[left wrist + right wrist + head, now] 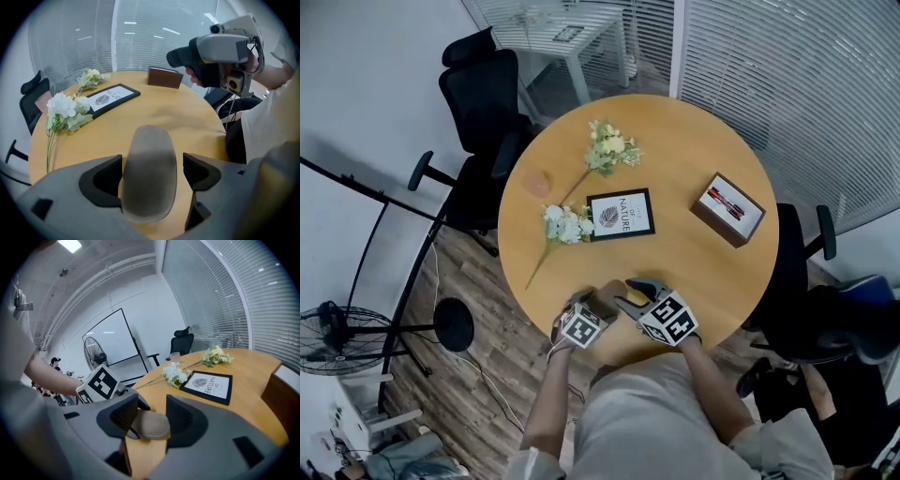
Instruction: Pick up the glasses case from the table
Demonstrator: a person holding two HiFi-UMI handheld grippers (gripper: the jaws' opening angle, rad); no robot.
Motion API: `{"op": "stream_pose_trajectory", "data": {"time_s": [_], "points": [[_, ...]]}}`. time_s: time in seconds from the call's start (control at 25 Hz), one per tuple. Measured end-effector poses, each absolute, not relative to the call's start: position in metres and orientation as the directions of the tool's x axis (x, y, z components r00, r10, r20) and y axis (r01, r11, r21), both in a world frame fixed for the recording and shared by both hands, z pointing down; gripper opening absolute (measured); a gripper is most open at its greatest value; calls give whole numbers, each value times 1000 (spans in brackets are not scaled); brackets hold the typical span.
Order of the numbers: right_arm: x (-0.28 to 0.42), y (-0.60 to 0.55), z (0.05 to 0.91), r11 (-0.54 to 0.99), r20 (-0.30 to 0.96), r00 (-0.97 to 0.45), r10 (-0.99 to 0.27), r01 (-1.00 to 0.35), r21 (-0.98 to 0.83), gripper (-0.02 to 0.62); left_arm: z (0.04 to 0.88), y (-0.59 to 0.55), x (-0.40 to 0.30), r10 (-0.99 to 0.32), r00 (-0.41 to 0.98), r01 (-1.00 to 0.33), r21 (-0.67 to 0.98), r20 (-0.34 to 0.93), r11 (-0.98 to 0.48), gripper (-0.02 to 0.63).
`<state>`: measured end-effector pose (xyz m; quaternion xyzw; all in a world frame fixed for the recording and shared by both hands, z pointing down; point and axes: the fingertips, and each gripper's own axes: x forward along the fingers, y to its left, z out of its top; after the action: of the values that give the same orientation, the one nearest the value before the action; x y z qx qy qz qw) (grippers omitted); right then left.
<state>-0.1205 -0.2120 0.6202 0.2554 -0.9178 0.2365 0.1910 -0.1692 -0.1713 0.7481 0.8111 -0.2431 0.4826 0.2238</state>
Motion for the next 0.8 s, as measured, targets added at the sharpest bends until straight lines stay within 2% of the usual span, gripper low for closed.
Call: {"op": "stream_pose_trajectory", "data": {"time_s": [0.56, 0.8], "points": [[-113, -220, 628, 741, 479, -791, -381, -571, -353, 183, 788, -168, -172, -117, 250, -549, 41, 961, -835, 379], [-115, -221, 631, 740, 489, -788, -373, -571, -355, 183, 790, -168, -172, -101, 241, -540, 47, 965, -840, 379]]}}
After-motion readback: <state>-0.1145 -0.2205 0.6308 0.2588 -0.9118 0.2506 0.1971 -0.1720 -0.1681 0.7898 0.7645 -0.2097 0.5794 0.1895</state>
